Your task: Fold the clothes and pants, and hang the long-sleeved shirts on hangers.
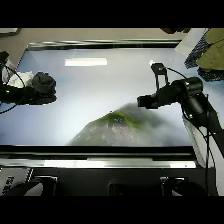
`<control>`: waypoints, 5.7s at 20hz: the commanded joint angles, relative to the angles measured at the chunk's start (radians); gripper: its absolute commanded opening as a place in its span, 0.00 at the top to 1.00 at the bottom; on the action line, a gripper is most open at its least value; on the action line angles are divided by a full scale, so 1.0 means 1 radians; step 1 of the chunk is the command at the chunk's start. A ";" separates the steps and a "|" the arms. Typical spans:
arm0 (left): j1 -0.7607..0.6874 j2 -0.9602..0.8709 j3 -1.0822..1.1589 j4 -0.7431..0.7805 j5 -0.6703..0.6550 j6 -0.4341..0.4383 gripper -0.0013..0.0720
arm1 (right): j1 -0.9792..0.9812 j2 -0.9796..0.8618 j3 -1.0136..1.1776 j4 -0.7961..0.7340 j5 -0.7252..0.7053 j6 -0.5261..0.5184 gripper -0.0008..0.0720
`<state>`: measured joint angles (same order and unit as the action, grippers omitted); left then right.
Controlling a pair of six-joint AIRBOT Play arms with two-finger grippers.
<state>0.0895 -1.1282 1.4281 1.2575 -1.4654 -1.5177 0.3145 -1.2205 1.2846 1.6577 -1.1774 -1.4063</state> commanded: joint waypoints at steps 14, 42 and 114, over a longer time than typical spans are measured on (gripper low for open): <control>-0.001 0.000 0.000 0.000 0.000 0.000 0.95 | 0.001 0.001 0.001 0.001 0.000 0.000 0.94; 0.101 -0.853 0.333 0.342 0.667 -0.317 0.01 | 0.001 0.001 0.001 0.001 0.000 0.000 0.94; -0.007 0.119 -0.341 0.022 0.174 -0.236 0.02 | -0.145 -0.208 -0.549 0.904 0.319 -0.441 0.67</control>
<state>0.0563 -1.0084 1.1458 1.2358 -1.2881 -1.7538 0.1478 -1.4235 0.7368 2.5618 -0.9062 -1.8565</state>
